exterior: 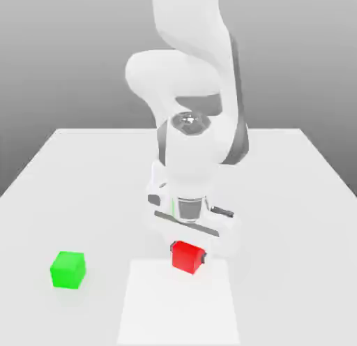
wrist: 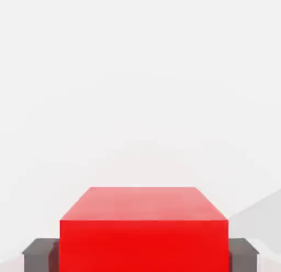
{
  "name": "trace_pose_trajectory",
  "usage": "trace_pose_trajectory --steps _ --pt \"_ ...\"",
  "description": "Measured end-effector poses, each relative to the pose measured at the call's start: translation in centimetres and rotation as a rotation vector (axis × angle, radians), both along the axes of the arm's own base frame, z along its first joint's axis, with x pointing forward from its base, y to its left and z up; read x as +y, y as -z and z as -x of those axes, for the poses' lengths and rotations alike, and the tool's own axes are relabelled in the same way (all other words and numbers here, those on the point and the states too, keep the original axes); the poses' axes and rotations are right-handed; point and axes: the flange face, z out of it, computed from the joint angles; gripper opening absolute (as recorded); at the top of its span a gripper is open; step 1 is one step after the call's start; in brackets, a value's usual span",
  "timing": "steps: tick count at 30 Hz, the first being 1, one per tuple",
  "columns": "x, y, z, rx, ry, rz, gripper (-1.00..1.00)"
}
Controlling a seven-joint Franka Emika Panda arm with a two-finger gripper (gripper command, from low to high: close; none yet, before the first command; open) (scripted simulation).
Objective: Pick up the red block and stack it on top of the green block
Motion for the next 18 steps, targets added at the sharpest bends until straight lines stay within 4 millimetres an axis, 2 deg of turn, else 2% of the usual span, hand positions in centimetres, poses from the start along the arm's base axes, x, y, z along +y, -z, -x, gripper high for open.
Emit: trace_pose_trajectory --steps 4,11,18 --pt "0.0 -0.2 -0.1 -0.001 0.000 -0.001 -1.00" --pt "0.1 -2.9 -0.9 -0.006 -0.006 -0.011 -1.00" --pt "0.1 -5.2 -0.7 -0.003 -0.004 -0.010 -1.00"
